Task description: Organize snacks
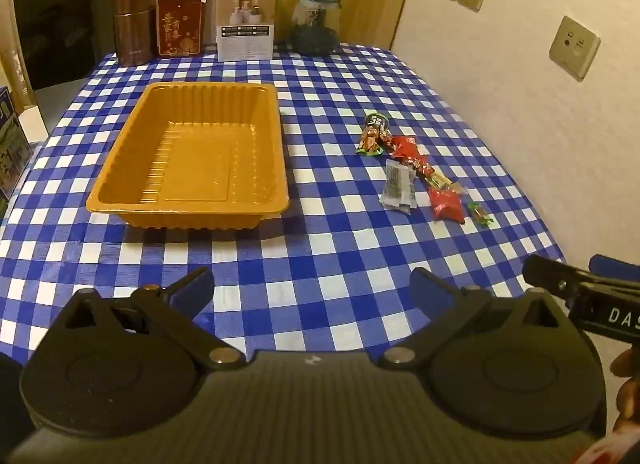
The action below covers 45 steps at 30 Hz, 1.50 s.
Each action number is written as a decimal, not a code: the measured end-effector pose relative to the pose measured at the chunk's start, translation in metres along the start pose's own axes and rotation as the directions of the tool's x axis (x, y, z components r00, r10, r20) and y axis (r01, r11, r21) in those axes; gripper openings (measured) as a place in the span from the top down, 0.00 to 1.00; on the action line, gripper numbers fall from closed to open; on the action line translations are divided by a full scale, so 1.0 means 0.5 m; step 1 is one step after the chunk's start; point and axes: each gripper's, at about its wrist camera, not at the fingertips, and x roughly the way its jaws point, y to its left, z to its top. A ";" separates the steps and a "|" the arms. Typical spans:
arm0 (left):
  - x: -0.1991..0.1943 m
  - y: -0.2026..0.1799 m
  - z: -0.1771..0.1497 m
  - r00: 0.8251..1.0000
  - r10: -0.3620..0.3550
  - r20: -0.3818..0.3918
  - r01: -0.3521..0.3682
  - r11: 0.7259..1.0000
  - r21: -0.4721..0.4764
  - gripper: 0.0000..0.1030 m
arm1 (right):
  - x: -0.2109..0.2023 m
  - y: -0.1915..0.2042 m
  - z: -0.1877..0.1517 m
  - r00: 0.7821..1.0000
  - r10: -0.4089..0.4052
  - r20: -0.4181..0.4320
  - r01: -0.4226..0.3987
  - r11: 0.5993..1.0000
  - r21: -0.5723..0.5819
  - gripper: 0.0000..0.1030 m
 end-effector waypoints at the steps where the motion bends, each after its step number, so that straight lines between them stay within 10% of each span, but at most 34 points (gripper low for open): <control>1: 0.000 -0.002 0.000 1.000 0.005 0.002 -0.005 1.000 0.007 0.00 | 0.001 0.000 0.000 1.000 -0.002 0.000 0.002 1.000 -0.002 0.00; 45: 0.000 0.010 0.002 1.000 -0.021 0.016 0.021 1.000 -0.016 0.00 | 0.017 0.005 0.004 1.000 -0.011 -0.020 0.011 1.000 -0.006 0.00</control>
